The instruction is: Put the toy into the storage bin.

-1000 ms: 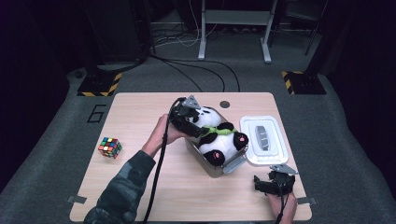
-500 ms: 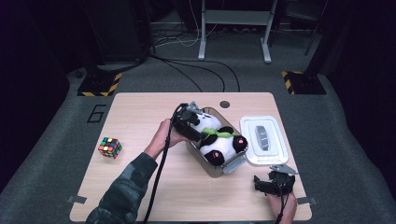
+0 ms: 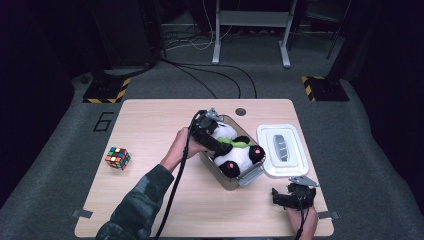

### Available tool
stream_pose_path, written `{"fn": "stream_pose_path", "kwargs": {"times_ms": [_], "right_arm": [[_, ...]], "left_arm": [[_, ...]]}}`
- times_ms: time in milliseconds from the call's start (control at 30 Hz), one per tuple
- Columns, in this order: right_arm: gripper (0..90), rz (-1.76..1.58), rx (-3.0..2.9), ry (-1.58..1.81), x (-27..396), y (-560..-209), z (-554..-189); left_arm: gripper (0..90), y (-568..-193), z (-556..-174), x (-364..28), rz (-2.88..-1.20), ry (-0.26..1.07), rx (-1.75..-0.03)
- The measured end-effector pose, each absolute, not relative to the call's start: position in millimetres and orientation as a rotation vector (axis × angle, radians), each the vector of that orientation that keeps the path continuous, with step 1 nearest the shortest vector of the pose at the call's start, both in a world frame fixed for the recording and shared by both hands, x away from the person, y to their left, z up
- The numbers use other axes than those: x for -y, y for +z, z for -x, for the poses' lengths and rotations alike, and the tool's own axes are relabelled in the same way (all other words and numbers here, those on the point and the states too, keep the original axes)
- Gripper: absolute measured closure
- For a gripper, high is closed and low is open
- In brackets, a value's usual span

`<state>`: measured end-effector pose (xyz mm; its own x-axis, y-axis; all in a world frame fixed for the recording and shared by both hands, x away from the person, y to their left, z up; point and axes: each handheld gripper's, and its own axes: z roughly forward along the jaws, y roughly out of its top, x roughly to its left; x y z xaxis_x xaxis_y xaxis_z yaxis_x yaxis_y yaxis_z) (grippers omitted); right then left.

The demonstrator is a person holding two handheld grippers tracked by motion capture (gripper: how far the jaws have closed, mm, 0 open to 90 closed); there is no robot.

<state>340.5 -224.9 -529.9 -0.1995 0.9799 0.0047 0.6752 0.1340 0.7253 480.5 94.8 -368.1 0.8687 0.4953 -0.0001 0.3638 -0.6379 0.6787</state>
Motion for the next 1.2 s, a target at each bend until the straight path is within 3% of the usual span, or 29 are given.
{"fn": "stream_pose_path", "kwargs": {"times_ms": [633,933,1200], "right_arm": [[2.0,-1.578,-1.948,0.834,225,-530,-340],[2.0,-1.578,-1.947,0.834,225,-530,-340],[2.0,-1.579,-1.946,0.834,225,-530,-340]], "left_arm": [[15.2,-391,-483,-78,-2.484,0.308,-0.639],[13.8,-377,-475,-100,-2.319,0.237,-0.662],[12.4,-372,-451,-93,-2.318,0.221,-0.581]]}}
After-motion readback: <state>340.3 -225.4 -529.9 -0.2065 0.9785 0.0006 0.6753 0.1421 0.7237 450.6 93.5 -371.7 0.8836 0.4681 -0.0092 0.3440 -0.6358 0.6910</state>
